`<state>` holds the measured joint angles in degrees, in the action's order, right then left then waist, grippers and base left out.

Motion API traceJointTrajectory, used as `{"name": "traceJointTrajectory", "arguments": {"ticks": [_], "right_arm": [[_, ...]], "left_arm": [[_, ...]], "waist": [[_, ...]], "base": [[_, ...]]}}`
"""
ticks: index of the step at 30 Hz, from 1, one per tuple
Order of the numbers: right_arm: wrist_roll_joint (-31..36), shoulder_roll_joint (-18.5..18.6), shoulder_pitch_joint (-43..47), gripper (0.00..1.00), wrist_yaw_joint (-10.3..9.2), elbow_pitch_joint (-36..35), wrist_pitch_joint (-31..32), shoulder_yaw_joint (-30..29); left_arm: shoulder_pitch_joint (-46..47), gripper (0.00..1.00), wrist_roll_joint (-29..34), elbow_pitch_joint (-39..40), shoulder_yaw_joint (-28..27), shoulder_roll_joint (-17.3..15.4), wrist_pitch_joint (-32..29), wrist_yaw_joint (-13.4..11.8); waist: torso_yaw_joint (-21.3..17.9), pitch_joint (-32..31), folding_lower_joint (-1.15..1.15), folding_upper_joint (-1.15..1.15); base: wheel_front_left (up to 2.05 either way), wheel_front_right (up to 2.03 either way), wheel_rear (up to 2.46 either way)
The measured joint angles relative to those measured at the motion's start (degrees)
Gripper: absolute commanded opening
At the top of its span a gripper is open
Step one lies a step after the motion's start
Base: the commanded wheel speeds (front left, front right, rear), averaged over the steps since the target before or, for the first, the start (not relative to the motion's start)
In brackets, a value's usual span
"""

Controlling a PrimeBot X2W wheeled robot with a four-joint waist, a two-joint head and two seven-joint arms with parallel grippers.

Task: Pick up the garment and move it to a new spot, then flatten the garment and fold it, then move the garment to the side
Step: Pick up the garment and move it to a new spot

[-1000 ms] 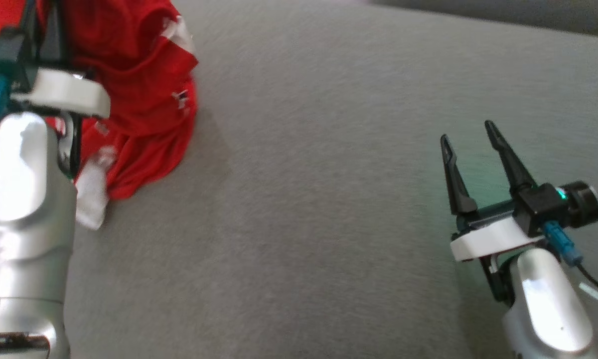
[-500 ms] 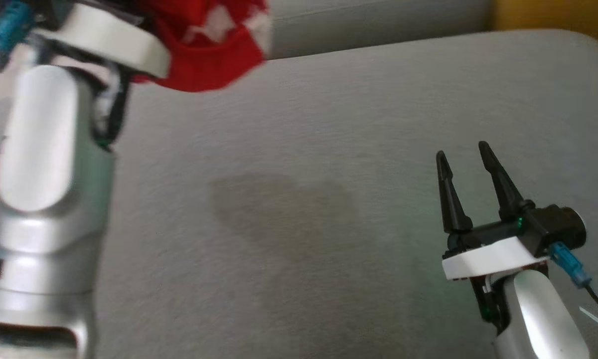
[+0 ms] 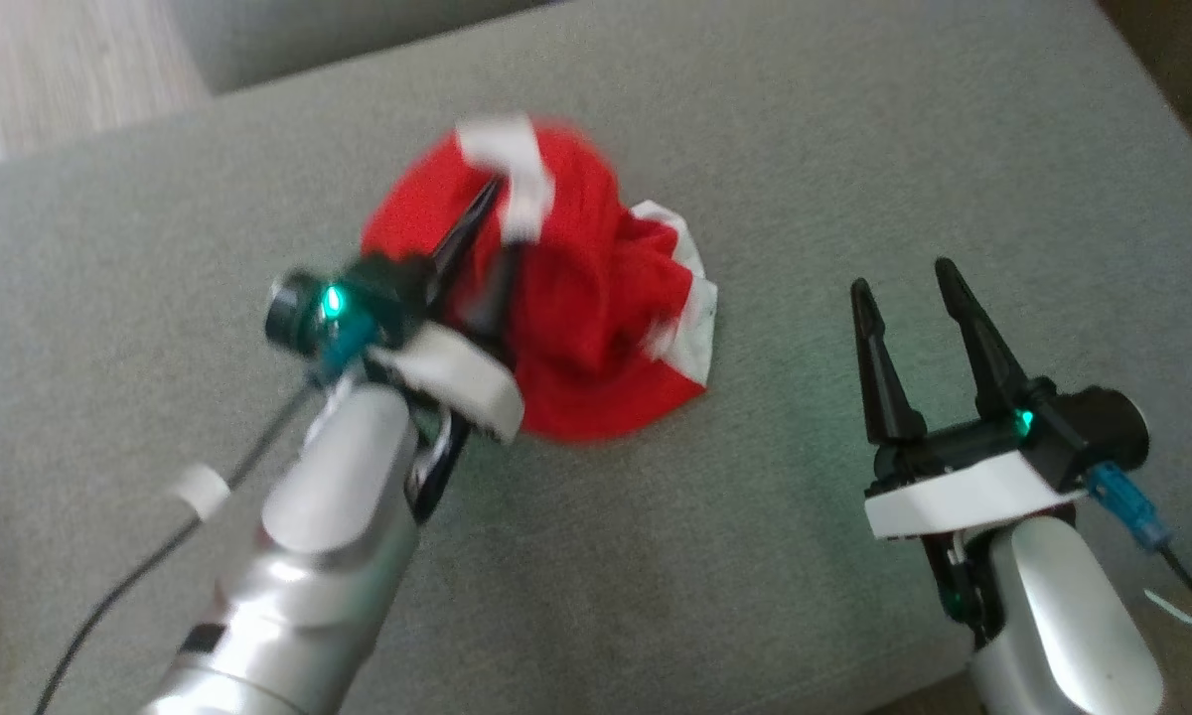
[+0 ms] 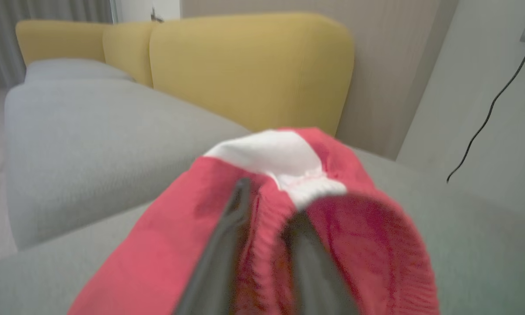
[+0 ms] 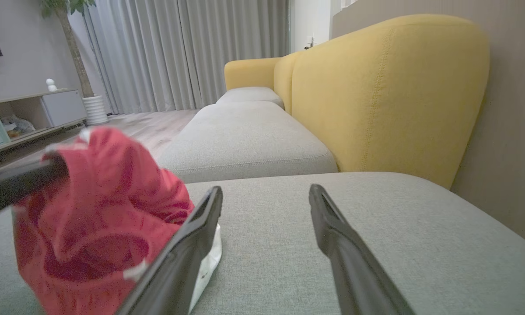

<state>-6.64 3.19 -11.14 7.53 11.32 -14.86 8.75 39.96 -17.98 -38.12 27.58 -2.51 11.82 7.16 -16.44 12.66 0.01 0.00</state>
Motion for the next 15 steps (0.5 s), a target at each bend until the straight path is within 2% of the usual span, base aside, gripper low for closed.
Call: {"name": "traceJointTrajectory", "arguments": {"ticks": [2,4,7,8,10,15], "right_arm": [[-0.1,0.0,-0.8,1.00,0.00,0.4,0.0,0.1],[-0.5,-0.1,-1.3,1.00,0.00,0.8,0.0,-0.4],[-0.5,-0.1,-1.2,1.00,0.00,1.7,0.0,-1.1],[-0.4,-0.1,-1.1,1.00,0.00,2.6,0.0,-1.8],[0.1,-0.1,-0.9,1.00,0.00,2.8,0.0,-2.8],[0.3,-0.2,2.8,1.00,0.00,3.1,0.0,-4.4]], "left_arm": [[-1.0,1.00,1.4,-3.8,1.6,0.0,1.7,-0.2],[-1.4,1.00,3.4,-4.6,2.3,0.1,2.4,-2.0],[-3.7,1.00,3.4,3.2,-0.4,0.1,2.6,-5.7],[-7.7,1.00,3.6,9.1,-2.8,0.2,2.7,-7.8],[-13.7,1.00,3.8,13.5,-5.2,0.1,2.8,-9.2],[-27.5,1.00,5.7,21.3,-7.9,-0.1,2.8,-9.7]], "waist": [[0.1,1.4,0.01,0.00],[1.1,2.2,0.01,0.00],[3.2,2.5,0.00,0.00],[5.0,2.0,0.00,0.00],[7.0,1.2,-0.02,0.00],[11.9,-2.2,-0.02,0.00]], "base": [[0.00,0.00,0.00],[0.00,0.00,0.00],[0.00,0.00,0.00],[0.00,0.00,0.00],[0.00,0.00,0.00],[0.00,0.00,0.00]]}}
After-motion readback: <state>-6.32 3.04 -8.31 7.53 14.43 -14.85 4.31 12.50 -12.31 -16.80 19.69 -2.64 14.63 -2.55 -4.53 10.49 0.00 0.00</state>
